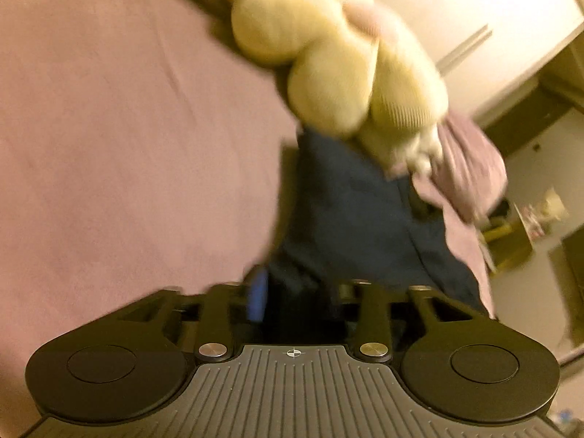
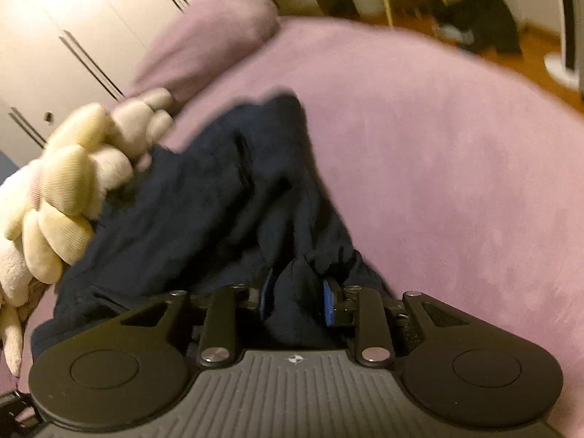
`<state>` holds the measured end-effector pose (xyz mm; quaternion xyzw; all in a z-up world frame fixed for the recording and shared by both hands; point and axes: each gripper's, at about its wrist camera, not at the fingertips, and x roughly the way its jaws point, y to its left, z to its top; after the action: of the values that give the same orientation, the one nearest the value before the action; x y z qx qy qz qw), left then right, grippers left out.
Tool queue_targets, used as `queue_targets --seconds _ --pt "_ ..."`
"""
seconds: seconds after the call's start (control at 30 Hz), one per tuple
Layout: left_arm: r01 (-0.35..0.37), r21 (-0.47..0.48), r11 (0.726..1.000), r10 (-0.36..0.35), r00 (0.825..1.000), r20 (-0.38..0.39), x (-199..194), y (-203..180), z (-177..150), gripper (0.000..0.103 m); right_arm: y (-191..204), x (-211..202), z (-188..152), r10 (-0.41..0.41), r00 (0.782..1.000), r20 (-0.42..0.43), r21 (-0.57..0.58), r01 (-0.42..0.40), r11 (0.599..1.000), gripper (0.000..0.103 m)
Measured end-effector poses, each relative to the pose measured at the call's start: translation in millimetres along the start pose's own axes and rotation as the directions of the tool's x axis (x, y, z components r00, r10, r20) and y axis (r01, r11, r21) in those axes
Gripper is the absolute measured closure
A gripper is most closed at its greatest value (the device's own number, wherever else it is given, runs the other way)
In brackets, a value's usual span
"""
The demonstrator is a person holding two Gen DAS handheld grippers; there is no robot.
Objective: Fold large clothes
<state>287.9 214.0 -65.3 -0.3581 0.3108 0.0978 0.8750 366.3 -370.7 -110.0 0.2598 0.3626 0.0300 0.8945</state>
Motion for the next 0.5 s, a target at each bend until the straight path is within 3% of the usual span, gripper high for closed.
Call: queue_targets --seconds 0.03,0.1,0.2,0.27,0.33,0.4,0.43,0.47,0.5 --pt "-0.031 0.031 0.999 0.029 0.998 0.063 -11 -3 1 0.031 4 -7 2 0.011 0.999 0.042 -0.018 -0.011 1.0 0.067" --pt "-0.057 0.099 0.994 0.041 0.987 0.154 -28 -11 1 0.03 8 -25 1 0.032 0.993 0.11 -0.034 -0.029 0.999 0.06" --pt "-0.029 0.213 0.977 -0.004 0.988 0.153 -37 -31 -10 0.025 14 -44 -8 0.021 0.98 0.2 -0.029 -0.015 0.999 0.044" --pt "-0.008 0.336 0.942 -0.038 0.991 0.13 -35 -54 -29 0.022 22 -55 -15 -0.013 0.958 0.287 -0.053 0.029 0.998 0.024" --pt "0.022 0.432 0.902 -0.069 0.993 0.093 -27 -74 -49 0.019 33 -60 -19 -0.011 0.944 0.331 -0.088 0.043 0.995 0.024" --pt "0.052 0.485 0.873 -0.083 0.996 0.042 -10 -92 -72 0.017 45 -57 -24 0.037 0.952 0.303 -0.129 0.003 0.992 0.025" --pt "0.057 0.492 0.869 -0.079 0.997 0.023 -3 -98 -81 0.017 54 -51 -28 0.063 0.962 0.266 -0.168 -0.018 0.986 0.036" --pt "0.064 0.497 0.865 -0.075 0.997 0.002 7 -103 -90 0.018 64 -43 -33 0.079 0.973 0.218 -0.221 -0.03 0.975 0.054" --pt "0.065 0.506 0.86 -0.07 0.998 -0.01 14 -105 -97 0.018 77 -32 -43 0.094 0.983 0.159 -0.287 -0.045 0.957 0.059"
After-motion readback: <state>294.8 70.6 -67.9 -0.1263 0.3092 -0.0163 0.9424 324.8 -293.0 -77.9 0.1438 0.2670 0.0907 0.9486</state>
